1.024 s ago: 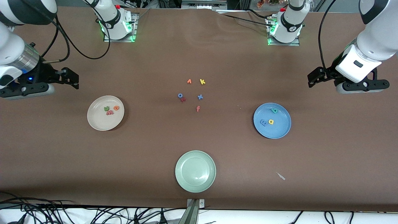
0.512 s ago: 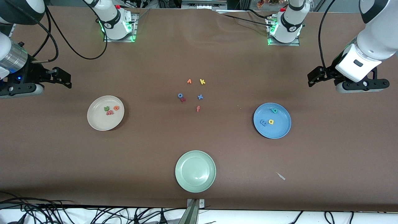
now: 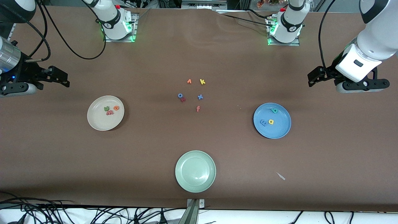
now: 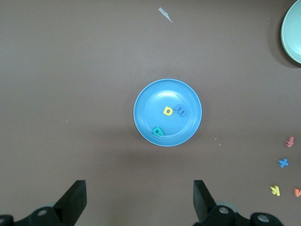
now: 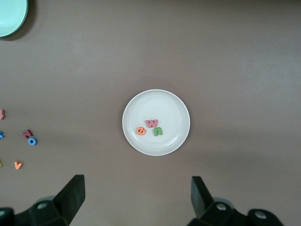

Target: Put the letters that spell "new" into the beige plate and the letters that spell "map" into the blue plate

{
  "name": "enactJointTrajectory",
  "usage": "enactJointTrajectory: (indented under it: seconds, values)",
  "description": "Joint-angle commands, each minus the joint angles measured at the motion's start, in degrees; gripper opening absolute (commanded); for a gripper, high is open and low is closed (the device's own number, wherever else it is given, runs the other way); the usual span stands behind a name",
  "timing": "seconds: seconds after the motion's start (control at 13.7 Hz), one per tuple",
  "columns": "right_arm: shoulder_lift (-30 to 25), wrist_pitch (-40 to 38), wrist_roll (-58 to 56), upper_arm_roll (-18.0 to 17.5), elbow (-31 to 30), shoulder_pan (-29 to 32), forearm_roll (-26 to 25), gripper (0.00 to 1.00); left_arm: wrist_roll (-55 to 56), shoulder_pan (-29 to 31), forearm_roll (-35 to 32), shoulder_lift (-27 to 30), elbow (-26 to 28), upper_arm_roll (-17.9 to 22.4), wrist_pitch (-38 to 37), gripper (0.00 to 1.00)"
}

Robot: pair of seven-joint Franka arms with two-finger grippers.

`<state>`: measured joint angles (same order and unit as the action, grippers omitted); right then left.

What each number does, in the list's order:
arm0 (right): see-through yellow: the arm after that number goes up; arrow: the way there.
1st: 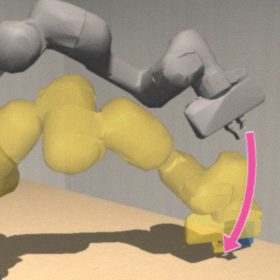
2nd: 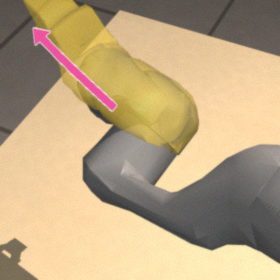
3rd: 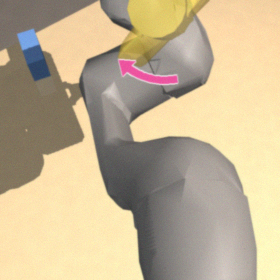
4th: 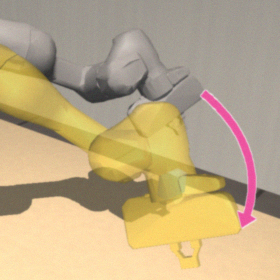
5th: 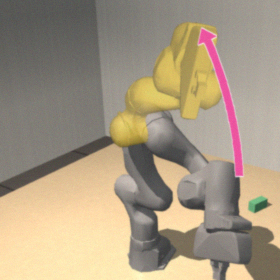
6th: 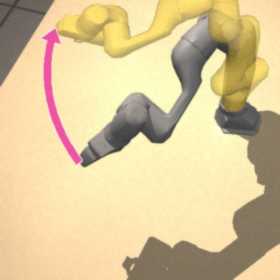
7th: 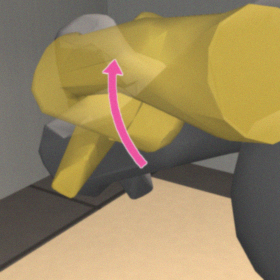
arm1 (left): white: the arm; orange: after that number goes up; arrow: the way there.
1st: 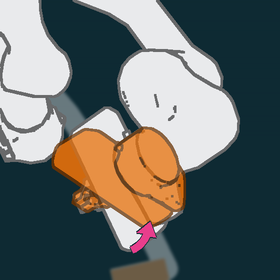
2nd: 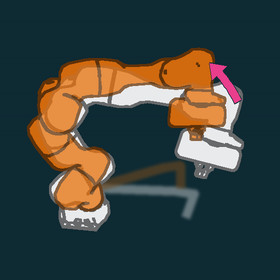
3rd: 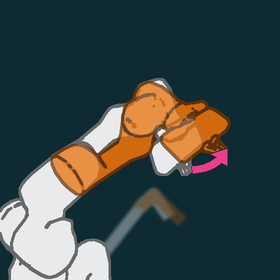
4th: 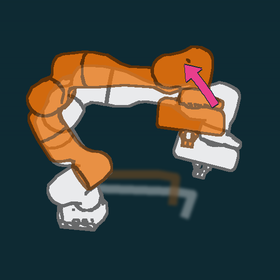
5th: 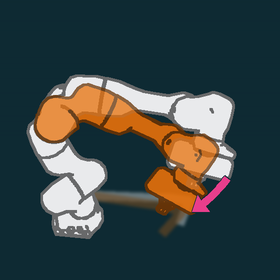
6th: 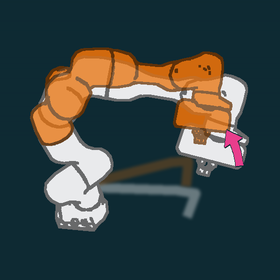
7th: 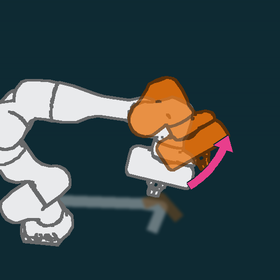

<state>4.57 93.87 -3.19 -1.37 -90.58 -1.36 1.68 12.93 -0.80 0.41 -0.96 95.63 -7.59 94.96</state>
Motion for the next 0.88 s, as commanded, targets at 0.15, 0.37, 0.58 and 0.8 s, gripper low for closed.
enactJointTrajectory:
  seconds: [0.15, 0.37, 0.58, 0.8]
  values:
    - [0.0, -1.7, -0.5, -0.2, 2.3, 0.5, 0.6, 1.0, -1.2, 0.1, 1.1, 0.5, -0.3, 0.5, -1.1, 1.0]
    - [0.0, -1.6, -0.7, -0.2, 2.5, 0.5, 0.8, 1.0, -1.0, 0.1, 1.1, 0.9, -0.2, 0.2, -1.6, 1.0]
    - [0.6, -1.3, -0.6, -0.2, 2.6, 0.6, 0.5, 1.0, -1.2, 0.1, 1.2, 0.7, -0.4, 0.4, -1.5, 1.0]
    - [0.7, -1.4, -0.4, -0.5, 2.5, 0.4, 0.4, 1.0, -1.6, 0.1, 1.1, 0.8, -0.4, 0.6, -1.8, 1.0]
